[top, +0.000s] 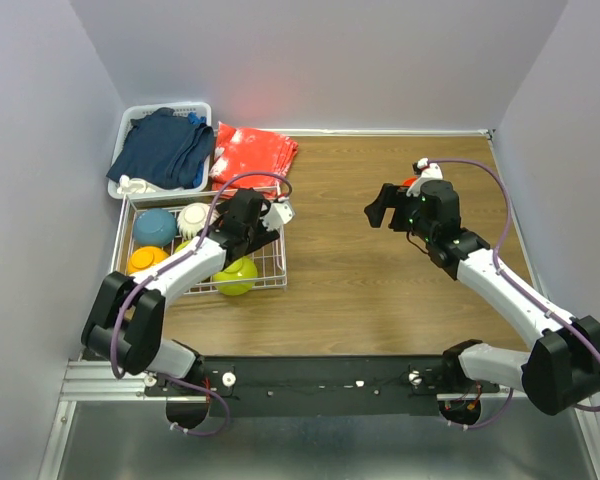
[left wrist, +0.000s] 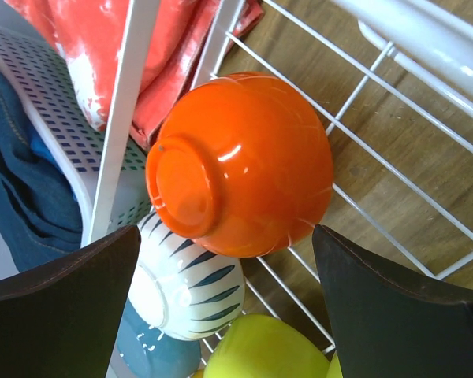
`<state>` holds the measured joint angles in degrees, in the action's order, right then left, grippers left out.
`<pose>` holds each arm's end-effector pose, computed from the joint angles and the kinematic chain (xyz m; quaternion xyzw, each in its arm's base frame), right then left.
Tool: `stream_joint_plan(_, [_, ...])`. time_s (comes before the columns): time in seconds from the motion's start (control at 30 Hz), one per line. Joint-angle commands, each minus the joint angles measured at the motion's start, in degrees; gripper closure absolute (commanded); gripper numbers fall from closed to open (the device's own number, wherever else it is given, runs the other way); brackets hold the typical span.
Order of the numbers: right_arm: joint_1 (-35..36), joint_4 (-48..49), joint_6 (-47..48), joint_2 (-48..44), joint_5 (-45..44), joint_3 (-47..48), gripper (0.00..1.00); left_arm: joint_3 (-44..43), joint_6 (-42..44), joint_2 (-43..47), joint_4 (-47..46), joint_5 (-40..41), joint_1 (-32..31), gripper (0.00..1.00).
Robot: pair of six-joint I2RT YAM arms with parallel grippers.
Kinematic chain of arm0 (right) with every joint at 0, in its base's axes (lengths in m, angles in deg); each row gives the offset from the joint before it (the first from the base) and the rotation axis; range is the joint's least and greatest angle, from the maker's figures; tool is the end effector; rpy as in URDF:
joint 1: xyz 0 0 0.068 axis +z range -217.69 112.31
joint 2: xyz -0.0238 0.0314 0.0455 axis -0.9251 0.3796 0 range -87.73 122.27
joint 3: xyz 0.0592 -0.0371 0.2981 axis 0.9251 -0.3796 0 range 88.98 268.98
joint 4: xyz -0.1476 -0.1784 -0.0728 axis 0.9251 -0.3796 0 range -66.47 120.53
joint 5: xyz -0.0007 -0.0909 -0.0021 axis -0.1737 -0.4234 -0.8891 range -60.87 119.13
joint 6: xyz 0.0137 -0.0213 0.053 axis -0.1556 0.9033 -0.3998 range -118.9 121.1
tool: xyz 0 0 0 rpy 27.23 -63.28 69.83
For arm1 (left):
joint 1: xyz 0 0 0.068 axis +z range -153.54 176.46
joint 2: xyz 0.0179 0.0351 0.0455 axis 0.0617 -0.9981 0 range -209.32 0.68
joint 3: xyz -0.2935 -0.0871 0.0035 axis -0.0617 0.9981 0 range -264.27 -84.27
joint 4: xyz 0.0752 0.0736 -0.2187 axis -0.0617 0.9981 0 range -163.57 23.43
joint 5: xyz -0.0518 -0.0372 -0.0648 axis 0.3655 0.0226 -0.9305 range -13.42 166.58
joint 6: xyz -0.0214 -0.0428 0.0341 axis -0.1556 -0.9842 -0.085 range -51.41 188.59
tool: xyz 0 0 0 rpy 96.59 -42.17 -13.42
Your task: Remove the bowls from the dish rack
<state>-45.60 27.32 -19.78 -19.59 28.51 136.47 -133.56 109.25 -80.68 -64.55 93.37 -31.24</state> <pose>0.2292 0.0925 0.3200 -0.0059 0.8380 0.1956 0.5094 0.2572 -0.1212 0.2645 0.4559 0.7789 0.1783 0.3919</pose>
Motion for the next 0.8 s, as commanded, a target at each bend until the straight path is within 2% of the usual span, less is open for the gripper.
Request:
stream_joint_plan(0.0, [0.4, -0.8, 1.0, 0.3, -1.5, 0.3, 0.0, -0.2, 0.9, -2.5, -1.0, -1.8, 0.2, 0.01])
stream_joint_plan(0.4, [0.5, 0.0, 1.3, 0.6, -1.4, -0.1, 0.0, -0.7, 0.3, -6.7, -1.1, -1.8, -0.2, 0.01])
stream_joint_plan(0.77, [0.5, 0.8, 1.3, 0.4, -1.0, -0.7, 0.0, 0.1, -0.6, -9.9, -4.6, 2.6, -0.3, 0.01])
